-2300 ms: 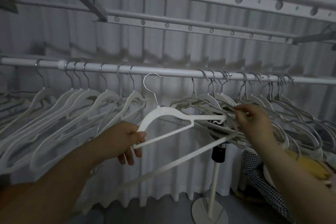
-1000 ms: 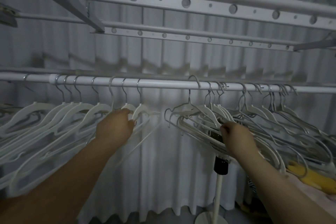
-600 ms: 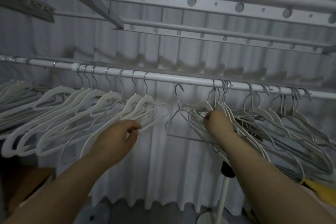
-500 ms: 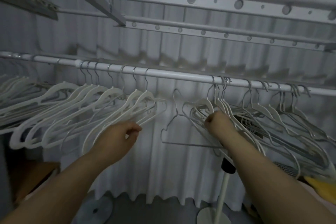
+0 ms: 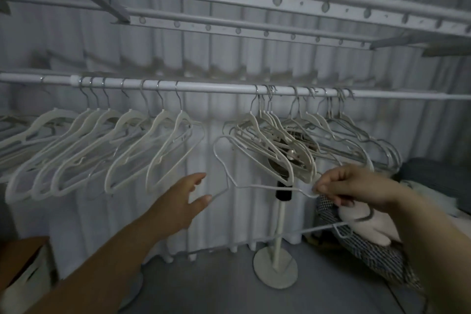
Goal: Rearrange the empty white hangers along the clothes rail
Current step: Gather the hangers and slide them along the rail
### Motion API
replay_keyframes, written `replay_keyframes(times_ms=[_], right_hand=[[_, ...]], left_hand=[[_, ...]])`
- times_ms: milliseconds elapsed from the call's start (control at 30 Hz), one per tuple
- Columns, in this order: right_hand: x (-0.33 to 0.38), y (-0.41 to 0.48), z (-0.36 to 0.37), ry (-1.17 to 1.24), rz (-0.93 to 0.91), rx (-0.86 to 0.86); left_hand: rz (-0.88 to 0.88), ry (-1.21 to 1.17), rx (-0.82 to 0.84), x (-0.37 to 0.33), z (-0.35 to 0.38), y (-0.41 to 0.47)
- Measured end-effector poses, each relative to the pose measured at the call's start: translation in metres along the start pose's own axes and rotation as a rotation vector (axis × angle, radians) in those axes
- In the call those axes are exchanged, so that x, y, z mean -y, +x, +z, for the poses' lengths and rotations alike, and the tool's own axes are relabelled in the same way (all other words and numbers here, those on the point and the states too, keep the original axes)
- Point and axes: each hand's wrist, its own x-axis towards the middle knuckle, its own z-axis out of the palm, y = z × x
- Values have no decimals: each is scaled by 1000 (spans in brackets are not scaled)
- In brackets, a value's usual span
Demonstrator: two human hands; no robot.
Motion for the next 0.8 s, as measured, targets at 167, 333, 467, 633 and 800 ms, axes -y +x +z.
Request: replay_keyframes(times_ms=[167, 333, 467, 633, 800], right_hand=[[-11, -41, 11, 184, -6, -35], [-1, -61, 39, 60, 102, -122], [4, -53, 58, -23, 119, -354], [6, -21, 67, -115, 84, -611], [6, 18, 67, -145, 45, -754]], left_hand=[[71, -54, 140, -6, 2, -36], [-36, -121, 181, -12, -15, -67], [-164, -228, 172, -17, -39, -81], [-300, -494, 164, -18, -57, -88], [-323, -680, 35, -18, -53, -70]])
